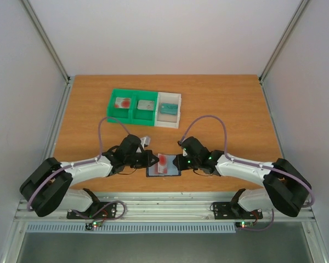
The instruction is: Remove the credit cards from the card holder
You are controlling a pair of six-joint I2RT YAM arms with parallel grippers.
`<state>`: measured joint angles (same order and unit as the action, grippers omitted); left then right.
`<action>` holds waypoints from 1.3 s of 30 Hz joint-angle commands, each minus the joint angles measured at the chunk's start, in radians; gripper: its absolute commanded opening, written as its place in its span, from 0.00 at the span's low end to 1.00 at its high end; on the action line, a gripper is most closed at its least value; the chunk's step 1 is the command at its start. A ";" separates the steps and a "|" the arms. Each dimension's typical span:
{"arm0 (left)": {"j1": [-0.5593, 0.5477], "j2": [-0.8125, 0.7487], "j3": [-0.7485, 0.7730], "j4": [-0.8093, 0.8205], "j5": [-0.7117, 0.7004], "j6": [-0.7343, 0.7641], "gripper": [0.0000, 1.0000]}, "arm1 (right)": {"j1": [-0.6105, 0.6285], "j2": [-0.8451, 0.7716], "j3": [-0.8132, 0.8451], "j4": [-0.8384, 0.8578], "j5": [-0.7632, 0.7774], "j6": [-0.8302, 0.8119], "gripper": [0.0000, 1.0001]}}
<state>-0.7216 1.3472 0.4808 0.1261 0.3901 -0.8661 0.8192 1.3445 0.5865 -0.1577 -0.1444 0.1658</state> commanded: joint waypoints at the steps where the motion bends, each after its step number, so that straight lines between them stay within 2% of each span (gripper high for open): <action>1: 0.006 -0.058 0.035 -0.052 -0.018 0.053 0.00 | -0.003 -0.075 -0.001 -0.028 -0.018 -0.065 0.15; 7: 0.005 -0.152 0.062 -0.182 -0.024 0.102 0.00 | -0.003 -0.208 0.021 -0.111 -0.029 -0.139 0.22; 15: 0.006 -0.255 0.104 -0.250 0.120 0.192 0.00 | -0.007 -0.302 0.132 -0.312 -0.121 -0.333 0.34; 22: -0.001 -0.296 0.115 -0.232 0.287 0.213 0.00 | -0.035 -0.287 0.263 -0.435 -0.288 -0.363 0.47; 27: -0.024 -0.301 0.114 -0.178 0.388 0.190 0.00 | -0.037 -0.238 0.346 -0.514 -0.322 -0.385 0.59; 30: -0.032 -0.308 0.112 -0.164 0.423 0.186 0.00 | -0.050 -0.212 0.384 -0.557 -0.348 -0.418 0.63; 35: -0.032 -0.312 0.103 -0.137 0.473 0.187 0.00 | -0.075 -0.206 0.401 -0.572 -0.433 -0.437 0.67; 39: -0.032 -0.313 0.098 -0.089 0.495 0.187 0.00 | -0.080 -0.179 0.399 -0.566 -0.570 -0.447 0.64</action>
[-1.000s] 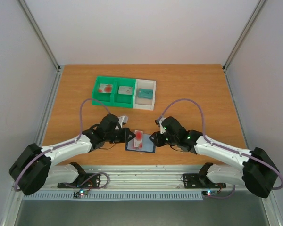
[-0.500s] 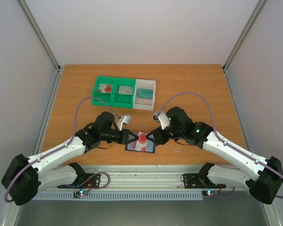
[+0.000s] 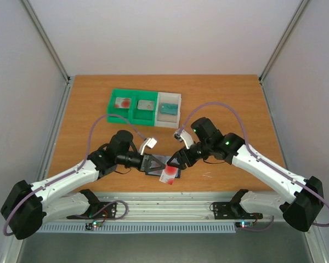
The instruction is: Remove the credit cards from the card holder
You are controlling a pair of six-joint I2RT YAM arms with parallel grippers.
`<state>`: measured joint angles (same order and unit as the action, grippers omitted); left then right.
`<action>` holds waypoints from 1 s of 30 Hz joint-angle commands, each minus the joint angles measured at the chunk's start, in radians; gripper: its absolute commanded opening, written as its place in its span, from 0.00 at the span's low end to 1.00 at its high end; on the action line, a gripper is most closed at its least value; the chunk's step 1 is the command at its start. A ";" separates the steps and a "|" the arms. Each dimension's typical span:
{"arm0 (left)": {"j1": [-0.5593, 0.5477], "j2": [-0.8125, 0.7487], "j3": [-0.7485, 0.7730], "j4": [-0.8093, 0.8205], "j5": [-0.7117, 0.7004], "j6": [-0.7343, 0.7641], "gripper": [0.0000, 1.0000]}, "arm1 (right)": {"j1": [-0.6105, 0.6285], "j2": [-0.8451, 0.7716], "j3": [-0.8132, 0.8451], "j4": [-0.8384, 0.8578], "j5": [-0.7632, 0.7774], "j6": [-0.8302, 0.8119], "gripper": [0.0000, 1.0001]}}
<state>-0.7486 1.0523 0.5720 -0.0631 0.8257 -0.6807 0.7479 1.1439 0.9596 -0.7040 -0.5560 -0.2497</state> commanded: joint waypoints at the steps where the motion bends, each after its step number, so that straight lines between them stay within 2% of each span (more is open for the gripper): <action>1: -0.005 -0.018 0.005 0.109 0.065 -0.002 0.00 | -0.009 0.033 0.026 -0.017 -0.193 -0.034 0.62; 3: -0.005 -0.019 0.003 0.119 0.075 -0.006 0.00 | -0.009 0.048 0.020 -0.004 -0.254 -0.031 0.54; 7: -0.006 -0.023 0.001 0.116 0.076 -0.002 0.00 | -0.011 0.047 0.009 0.018 -0.304 -0.025 0.25; 9: -0.005 -0.028 0.001 0.106 0.074 0.005 0.01 | -0.017 0.033 0.000 0.034 -0.312 -0.019 0.14; 12: -0.006 -0.042 0.001 0.086 0.060 0.016 0.00 | -0.029 0.004 -0.019 0.058 -0.320 0.000 0.02; 14: -0.006 -0.062 0.001 0.079 0.030 0.017 0.01 | -0.032 -0.012 -0.034 0.075 -0.316 0.017 0.01; 19: -0.005 -0.135 -0.003 0.070 -0.088 0.001 0.24 | -0.036 -0.045 -0.067 0.150 -0.303 0.089 0.01; 22: -0.005 -0.177 -0.002 0.068 -0.153 -0.022 0.49 | -0.036 -0.065 -0.082 0.204 -0.261 0.160 0.01; 25: -0.005 -0.223 -0.004 0.040 -0.219 -0.037 0.66 | -0.036 -0.092 -0.096 0.249 -0.174 0.221 0.01; 29: -0.005 -0.285 -0.050 0.112 -0.287 -0.073 0.79 | -0.038 -0.108 -0.082 0.265 -0.025 0.324 0.01; 30: -0.005 -0.296 -0.058 0.115 -0.308 -0.083 0.87 | -0.039 -0.110 -0.076 0.270 0.017 0.357 0.01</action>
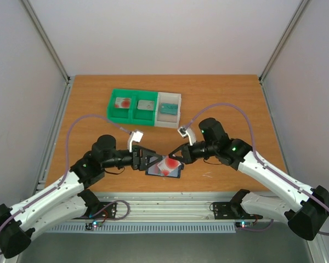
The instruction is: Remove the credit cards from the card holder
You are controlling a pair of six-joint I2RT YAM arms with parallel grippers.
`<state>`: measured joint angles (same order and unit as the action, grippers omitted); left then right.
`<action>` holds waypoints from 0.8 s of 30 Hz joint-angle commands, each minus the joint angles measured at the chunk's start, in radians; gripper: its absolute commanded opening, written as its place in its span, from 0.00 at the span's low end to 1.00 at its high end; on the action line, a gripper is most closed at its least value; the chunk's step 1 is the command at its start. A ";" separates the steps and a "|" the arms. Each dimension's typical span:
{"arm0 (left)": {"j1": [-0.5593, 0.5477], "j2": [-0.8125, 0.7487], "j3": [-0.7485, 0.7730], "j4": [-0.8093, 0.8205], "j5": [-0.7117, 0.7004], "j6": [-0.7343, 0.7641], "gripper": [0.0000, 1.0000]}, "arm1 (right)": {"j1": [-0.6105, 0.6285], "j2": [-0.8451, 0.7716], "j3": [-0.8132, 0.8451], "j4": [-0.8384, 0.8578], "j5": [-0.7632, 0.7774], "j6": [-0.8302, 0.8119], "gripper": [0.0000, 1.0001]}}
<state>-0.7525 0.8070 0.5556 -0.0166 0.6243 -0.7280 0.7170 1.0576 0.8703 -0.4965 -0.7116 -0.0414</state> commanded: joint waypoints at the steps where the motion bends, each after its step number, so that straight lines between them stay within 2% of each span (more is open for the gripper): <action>1: -0.001 -0.061 -0.046 0.069 -0.123 -0.039 0.96 | -0.007 -0.025 0.015 0.070 0.212 0.183 0.01; 2: -0.001 -0.068 -0.049 0.065 -0.140 -0.042 0.99 | -0.008 -0.025 0.013 0.085 0.240 0.217 0.01; 6: -0.001 -0.087 -0.068 0.091 -0.186 -0.074 0.99 | -0.008 -0.035 -0.020 0.200 0.313 0.369 0.01; 11: -0.001 -0.095 -0.130 0.213 -0.248 -0.180 0.98 | -0.008 -0.050 -0.082 0.366 0.367 0.527 0.01; 14: -0.002 -0.087 -0.161 0.298 -0.263 -0.249 0.92 | -0.008 -0.050 -0.103 0.432 0.384 0.571 0.01; 21: -0.001 -0.046 -0.160 0.334 -0.285 -0.336 0.85 | -0.008 -0.055 -0.175 0.625 0.407 0.693 0.01; 24: -0.001 -0.026 -0.183 0.406 -0.298 -0.373 0.74 | -0.007 -0.045 -0.182 0.650 0.396 0.712 0.01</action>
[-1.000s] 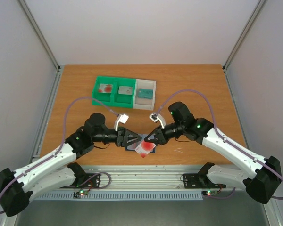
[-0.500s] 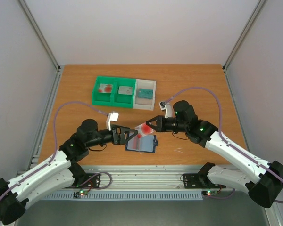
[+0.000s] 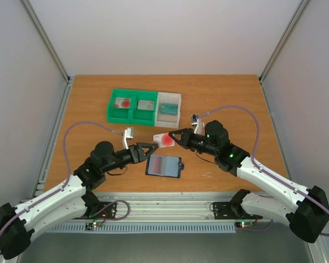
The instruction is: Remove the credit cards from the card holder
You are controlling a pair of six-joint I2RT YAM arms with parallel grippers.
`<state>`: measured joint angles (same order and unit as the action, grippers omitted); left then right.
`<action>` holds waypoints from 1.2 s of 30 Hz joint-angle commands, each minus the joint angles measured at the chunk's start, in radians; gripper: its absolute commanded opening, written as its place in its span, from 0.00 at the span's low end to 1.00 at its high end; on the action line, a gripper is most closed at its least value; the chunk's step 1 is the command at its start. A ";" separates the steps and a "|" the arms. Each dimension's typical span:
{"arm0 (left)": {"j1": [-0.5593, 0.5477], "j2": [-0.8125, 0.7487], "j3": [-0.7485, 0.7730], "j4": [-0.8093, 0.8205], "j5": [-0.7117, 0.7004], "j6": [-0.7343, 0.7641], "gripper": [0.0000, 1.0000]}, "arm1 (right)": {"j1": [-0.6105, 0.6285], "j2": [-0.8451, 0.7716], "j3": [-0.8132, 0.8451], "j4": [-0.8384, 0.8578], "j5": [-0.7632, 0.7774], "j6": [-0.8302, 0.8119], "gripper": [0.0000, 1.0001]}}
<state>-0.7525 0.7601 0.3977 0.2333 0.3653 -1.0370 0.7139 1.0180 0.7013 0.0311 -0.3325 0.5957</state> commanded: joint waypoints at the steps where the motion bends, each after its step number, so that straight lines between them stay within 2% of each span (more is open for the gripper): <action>1: -0.002 0.029 -0.034 0.187 -0.041 -0.075 0.69 | -0.004 -0.003 -0.018 0.129 0.012 0.083 0.01; 7: -0.001 0.103 -0.074 0.400 -0.033 -0.154 0.38 | -0.004 0.003 -0.038 0.158 -0.001 0.100 0.01; 14: -0.001 0.135 -0.100 0.486 -0.050 -0.187 0.02 | -0.004 -0.005 -0.037 0.128 0.003 0.087 0.01; 19: -0.002 0.121 -0.119 0.506 -0.065 -0.171 0.00 | -0.004 -0.002 -0.036 0.106 -0.004 0.065 0.02; 22: -0.001 0.097 -0.120 0.472 -0.073 -0.151 0.00 | -0.005 -0.008 -0.036 0.096 -0.003 0.055 0.07; 25: -0.001 0.058 -0.107 0.371 -0.093 -0.114 0.00 | -0.005 -0.012 -0.032 0.076 -0.011 0.032 0.21; 28: 0.002 0.012 -0.072 0.214 -0.106 -0.041 0.00 | -0.004 -0.023 -0.021 0.022 -0.012 0.005 0.33; 31: 0.007 -0.029 -0.017 0.023 -0.105 0.030 0.00 | -0.004 -0.052 -0.007 -0.070 -0.022 -0.047 0.50; 34: 0.014 -0.056 0.045 -0.161 -0.122 0.090 0.00 | -0.004 -0.097 -0.004 -0.149 -0.015 -0.100 0.69; 36: 0.025 -0.053 0.093 -0.298 -0.134 0.142 0.00 | -0.004 -0.130 -0.005 -0.198 0.004 -0.137 0.88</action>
<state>-0.7444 0.7288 0.3954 0.2184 0.2729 -1.0344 0.7105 0.9546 0.6685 -0.0441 -0.3481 0.5591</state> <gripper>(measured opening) 0.016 0.740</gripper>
